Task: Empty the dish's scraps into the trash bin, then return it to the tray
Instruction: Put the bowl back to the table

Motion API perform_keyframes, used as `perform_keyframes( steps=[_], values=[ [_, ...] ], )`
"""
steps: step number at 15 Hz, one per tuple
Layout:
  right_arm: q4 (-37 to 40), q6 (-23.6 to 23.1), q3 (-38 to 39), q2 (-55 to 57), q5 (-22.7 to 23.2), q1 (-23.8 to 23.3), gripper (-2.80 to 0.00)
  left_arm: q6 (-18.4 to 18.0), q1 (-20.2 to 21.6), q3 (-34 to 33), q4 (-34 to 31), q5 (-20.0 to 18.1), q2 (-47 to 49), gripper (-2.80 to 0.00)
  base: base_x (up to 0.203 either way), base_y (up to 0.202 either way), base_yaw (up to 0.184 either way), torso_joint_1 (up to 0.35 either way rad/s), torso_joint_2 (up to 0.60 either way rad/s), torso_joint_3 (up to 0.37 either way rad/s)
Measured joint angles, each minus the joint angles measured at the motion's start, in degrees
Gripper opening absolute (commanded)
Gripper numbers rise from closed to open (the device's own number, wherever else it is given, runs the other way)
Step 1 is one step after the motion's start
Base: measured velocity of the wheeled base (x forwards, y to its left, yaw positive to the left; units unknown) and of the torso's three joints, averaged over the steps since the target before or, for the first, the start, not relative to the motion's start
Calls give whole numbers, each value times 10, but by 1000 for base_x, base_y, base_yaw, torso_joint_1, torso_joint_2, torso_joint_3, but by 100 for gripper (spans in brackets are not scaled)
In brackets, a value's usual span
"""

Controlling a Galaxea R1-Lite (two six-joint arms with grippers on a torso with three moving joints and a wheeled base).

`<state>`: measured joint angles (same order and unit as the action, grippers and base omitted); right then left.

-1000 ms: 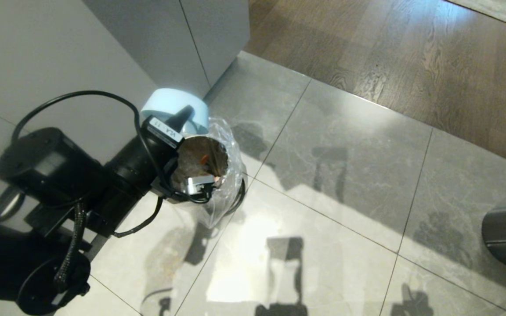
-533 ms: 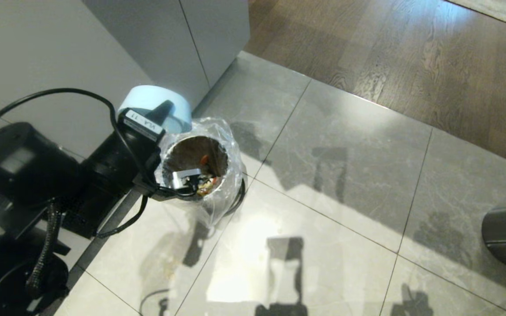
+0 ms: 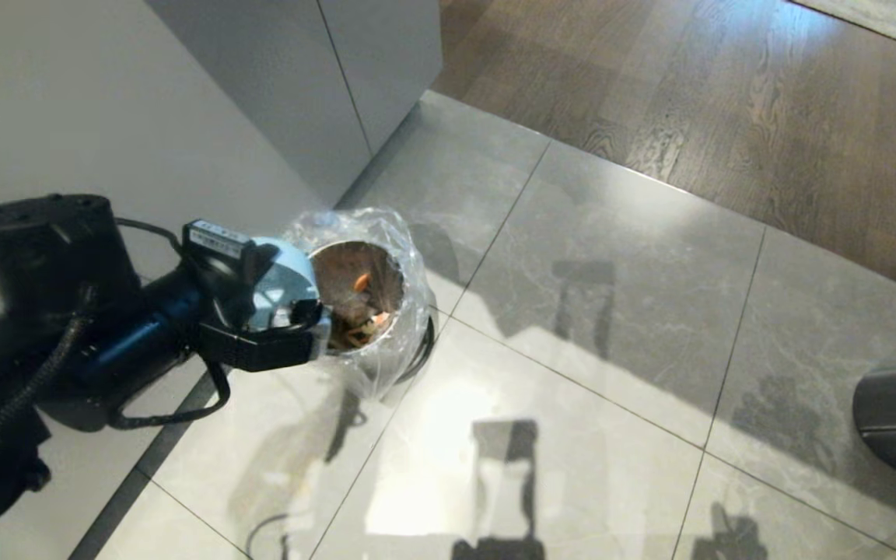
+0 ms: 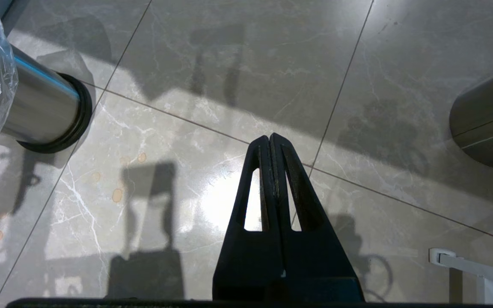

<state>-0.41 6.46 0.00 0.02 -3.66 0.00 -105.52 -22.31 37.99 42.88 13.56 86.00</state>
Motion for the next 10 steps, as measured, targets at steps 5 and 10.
perform_keyframes(
  steps=[5,10],
  values=[
    [0,0,0,0,0,0,-280,219,43,8,-204,-2,-70,-280,0,0,0,0,0,0],
    [0,0,0,0,0,0,-280,457,56,9,-395,0,-148,-280,0,0,0,0,0,0]
  ],
)
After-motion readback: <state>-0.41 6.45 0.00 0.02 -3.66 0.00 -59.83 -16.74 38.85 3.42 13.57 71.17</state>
